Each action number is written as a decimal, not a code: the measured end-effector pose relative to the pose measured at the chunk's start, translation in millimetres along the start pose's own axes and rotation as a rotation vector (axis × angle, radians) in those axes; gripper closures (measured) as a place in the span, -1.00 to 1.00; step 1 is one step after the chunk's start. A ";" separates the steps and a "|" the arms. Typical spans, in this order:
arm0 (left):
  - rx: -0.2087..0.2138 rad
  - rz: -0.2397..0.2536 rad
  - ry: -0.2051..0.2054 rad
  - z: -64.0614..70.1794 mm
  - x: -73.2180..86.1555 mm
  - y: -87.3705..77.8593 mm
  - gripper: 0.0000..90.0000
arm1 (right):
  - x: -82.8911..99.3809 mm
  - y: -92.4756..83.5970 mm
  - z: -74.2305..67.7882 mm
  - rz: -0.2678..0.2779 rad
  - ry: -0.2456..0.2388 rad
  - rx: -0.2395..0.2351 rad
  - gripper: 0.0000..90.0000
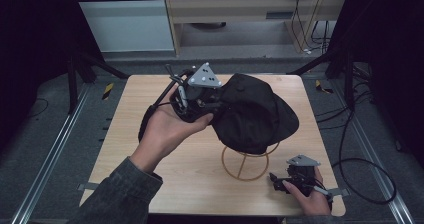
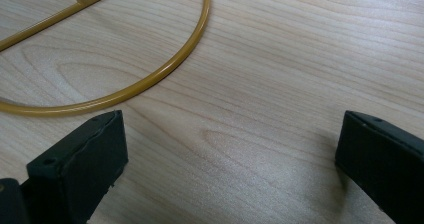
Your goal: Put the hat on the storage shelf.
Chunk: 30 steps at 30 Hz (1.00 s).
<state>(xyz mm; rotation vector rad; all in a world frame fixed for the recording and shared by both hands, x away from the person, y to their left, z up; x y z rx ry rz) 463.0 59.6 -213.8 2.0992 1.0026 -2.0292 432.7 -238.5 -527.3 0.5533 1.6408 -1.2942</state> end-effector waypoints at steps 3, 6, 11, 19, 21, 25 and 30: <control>0.011 -0.011 -0.002 3.0 3.4 5.3 0.94 | 0.0 -0.1 0.1 -0.001 -0.001 0.000 -0.99; 0.016 -0.012 -0.008 6.0 6.3 8.9 0.94 | 0.0 -0.1 0.1 -0.001 -0.001 0.000 -0.99; 0.020 -0.017 -0.011 8.6 9.2 12.2 0.94 | 0.0 -0.1 0.1 -0.001 -0.001 0.000 -0.99; 0.036 -0.053 -0.012 15.0 20.4 19.9 0.92 | 0.0 -0.1 0.0 -0.002 0.000 0.000 -0.99; 0.041 -0.050 -0.017 16.1 23.2 20.9 0.92 | 0.0 -0.1 0.0 -0.002 0.001 0.000 -0.99; 0.051 -0.053 -0.024 18.0 26.1 22.5 0.92 | 0.0 -0.1 -0.1 -0.001 0.001 0.000 -0.99; 0.060 -0.075 -0.016 22.0 31.3 27.3 0.92 | 0.0 -0.1 0.0 -0.002 0.000 0.000 -0.99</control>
Point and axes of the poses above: each handheld gripper's, and its own axes: y roughly forward along the jaws, x roughly out of its underside, z roughly to its right, the point moved 2 cm from there along y, roughly forward along the jaws, and after that the axes turned 14 degrees about z, right-handed, at the moved point
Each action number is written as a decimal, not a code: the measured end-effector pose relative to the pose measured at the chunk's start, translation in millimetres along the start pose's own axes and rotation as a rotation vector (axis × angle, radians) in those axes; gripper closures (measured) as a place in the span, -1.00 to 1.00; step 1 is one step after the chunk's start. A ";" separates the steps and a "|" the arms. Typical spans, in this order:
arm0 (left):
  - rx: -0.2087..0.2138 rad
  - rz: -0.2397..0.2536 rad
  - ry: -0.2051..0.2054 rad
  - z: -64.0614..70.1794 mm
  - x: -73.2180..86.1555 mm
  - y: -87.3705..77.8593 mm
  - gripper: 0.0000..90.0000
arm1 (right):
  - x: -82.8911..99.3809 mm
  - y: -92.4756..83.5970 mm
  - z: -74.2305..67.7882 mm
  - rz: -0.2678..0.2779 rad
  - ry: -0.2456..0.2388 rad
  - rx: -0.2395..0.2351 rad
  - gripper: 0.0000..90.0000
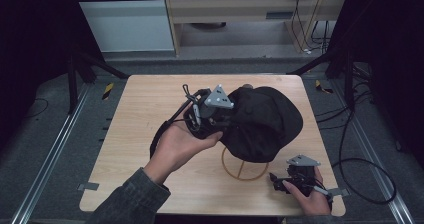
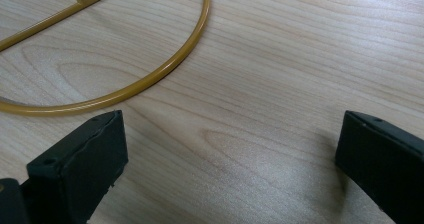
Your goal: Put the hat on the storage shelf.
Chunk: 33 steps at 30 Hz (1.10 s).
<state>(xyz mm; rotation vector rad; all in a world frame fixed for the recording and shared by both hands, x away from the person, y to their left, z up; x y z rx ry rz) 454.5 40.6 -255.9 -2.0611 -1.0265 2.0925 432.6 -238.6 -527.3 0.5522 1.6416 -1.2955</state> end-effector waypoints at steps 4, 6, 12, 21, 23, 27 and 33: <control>0.001 -0.002 -0.002 1.0 2.2 1.9 0.92 | 0.0 0.0 0.0 0.000 0.000 0.000 -0.99; 0.000 -0.008 -0.001 0.8 3.5 2.1 0.92 | 0.0 0.0 0.0 0.000 0.000 0.000 -0.99; 0.005 -0.014 -0.006 1.6 7.6 3.4 0.92 | 0.0 0.0 0.0 0.000 0.000 0.000 -0.99; 0.001 -0.021 -0.017 -1.4 14.3 2.7 0.91 | 0.0 0.0 0.0 0.000 0.000 0.000 -0.99; 0.005 -0.032 -0.014 -2.4 15.7 2.7 0.91 | 0.0 0.0 0.0 0.000 0.000 0.000 -0.99; -0.001 -0.045 -0.010 -3.5 18.7 5.1 0.92 | 0.0 0.0 0.0 0.000 0.000 0.000 -0.99; -0.009 -0.040 -0.017 -6.4 23.3 9.7 0.91 | 0.1 0.0 -0.3 -0.001 0.003 0.001 -0.99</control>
Point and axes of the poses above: each handheld gripper's, and its own axes: y roughly forward along the jaws, x roughly out of its underside, z roughly to its right, the point moved 2 cm from there along y, roughly forward along the jaws, and after that the axes turned 14 degrees about z, right-handed, at the moved point
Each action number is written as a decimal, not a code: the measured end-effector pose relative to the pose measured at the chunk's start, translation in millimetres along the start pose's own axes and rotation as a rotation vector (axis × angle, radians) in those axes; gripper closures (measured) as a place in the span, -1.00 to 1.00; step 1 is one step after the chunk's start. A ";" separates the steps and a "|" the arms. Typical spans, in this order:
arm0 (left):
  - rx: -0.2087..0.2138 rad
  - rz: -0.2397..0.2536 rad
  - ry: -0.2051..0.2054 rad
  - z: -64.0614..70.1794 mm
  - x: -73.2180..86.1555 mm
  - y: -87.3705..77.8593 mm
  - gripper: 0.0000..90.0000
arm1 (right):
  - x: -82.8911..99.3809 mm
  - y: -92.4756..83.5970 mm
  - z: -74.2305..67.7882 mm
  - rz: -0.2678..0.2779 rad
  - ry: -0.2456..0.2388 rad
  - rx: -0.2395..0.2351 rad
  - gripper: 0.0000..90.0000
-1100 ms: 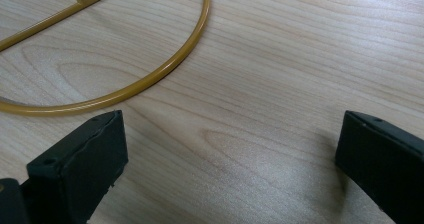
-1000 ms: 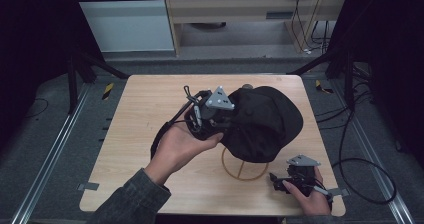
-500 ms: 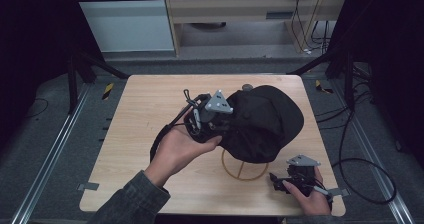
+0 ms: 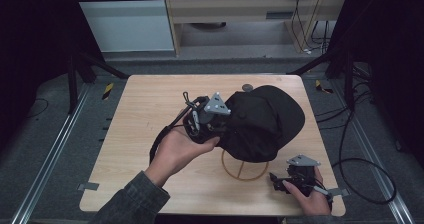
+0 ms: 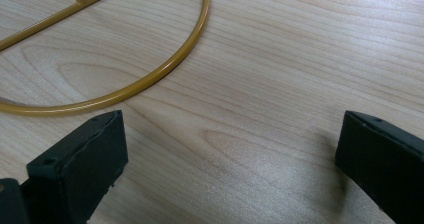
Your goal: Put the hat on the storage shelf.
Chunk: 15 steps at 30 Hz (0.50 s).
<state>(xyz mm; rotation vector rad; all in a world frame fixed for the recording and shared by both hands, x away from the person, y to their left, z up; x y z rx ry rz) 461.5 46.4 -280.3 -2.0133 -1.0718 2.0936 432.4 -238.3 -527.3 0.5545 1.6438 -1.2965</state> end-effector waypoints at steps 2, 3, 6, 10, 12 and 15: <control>-0.004 0.004 -0.003 -0.5 1.3 3.6 0.90 | 0.0 0.0 0.0 0.000 0.000 0.000 -0.99; -0.004 -0.001 -0.002 -0.7 1.7 5.1 0.90 | 0.0 0.0 0.0 0.000 0.000 0.000 -0.99; -0.010 -0.002 0.000 -0.1 2.6 10.4 0.89 | 0.0 0.0 0.1 0.001 -0.002 0.000 -0.99; -0.010 0.003 -0.003 -0.6 2.5 14.3 0.88 | 0.0 0.0 0.1 0.001 -0.002 0.000 -0.99; -0.006 0.007 -0.012 -0.4 2.1 16.7 0.87 | 0.0 0.0 0.1 0.001 -0.001 0.000 -0.99; -0.003 0.006 -0.010 -0.4 1.6 18.6 0.87 | -0.1 0.0 0.5 0.002 -0.006 0.000 -0.99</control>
Point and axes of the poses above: each handheld gripper's, and its own axes: y roughly forward along the jaws, x roughly out of its underside, z roughly to its right, the point moved 2 cm from there along y, roughly forward along the jaws, and after that the axes turned 14 degrees about z, right-handed, at the moved point
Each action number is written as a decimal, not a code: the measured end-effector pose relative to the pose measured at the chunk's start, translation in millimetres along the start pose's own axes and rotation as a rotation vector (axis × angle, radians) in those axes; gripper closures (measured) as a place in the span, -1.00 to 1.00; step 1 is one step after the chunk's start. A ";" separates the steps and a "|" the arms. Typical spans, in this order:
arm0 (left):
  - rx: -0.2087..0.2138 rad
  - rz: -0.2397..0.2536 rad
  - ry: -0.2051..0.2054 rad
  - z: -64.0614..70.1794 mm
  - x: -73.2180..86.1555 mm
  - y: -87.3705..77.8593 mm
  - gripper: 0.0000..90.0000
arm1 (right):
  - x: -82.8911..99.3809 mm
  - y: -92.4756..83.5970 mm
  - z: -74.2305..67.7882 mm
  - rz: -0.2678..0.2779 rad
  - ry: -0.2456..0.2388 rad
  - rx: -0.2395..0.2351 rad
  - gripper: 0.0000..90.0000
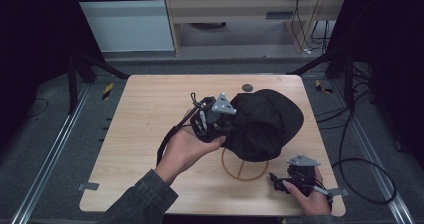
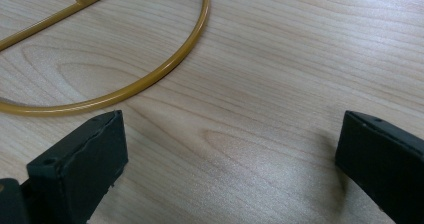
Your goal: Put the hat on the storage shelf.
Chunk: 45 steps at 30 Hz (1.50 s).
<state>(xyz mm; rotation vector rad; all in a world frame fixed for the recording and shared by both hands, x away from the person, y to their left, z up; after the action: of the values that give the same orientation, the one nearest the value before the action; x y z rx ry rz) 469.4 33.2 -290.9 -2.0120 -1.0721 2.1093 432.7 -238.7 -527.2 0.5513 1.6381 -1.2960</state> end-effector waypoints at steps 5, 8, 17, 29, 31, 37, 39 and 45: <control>0.000 0.003 0.001 0.6 -0.1 0.5 0.87 | 0.1 0.0 -0.2 0.000 0.003 0.000 -0.99; 0.002 0.006 0.001 0.6 0.6 0.6 0.87 | 0.0 0.0 -0.2 0.000 0.003 0.000 -0.99; 0.009 -0.002 0.005 2.1 0.0 2.2 0.80 | 0.1 0.0 -0.2 0.000 0.003 0.000 -0.99; -0.001 0.049 -0.016 -1.6 -0.5 -10.4 0.32 | 0.0 0.0 -0.2 0.000 0.003 0.000 -0.99; -0.004 0.052 -0.008 -2.8 0.3 -15.7 0.24 | 0.0 0.0 -0.2 0.000 0.003 0.000 -0.99; -0.027 0.067 -0.010 -11.3 4.1 -30.5 -0.15 | 0.0 0.0 -0.2 0.000 0.003 0.000 -0.99; -0.030 0.071 -0.013 -12.5 5.1 -32.3 -0.23 | 0.0 0.0 -0.2 0.000 0.003 0.000 -0.99; -0.040 0.082 0.003 -19.6 9.9 -43.9 -0.40 | 0.0 0.0 -0.2 0.000 0.002 0.000 -0.99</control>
<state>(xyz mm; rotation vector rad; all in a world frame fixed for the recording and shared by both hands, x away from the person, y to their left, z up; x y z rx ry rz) 466.7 80.0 -276.4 -2.1120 -1.0569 2.1387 432.6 -238.6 -527.3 0.5526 1.6401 -1.2960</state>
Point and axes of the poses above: each handheld gripper's, and its own axes: y roughly forward along the jaws, x roughly out of its underside, z roughly to its right, the point moved 2 cm from there along y, roughly forward along the jaws, and after that the axes turned 14 degrees about z, right-handed, at the moved point
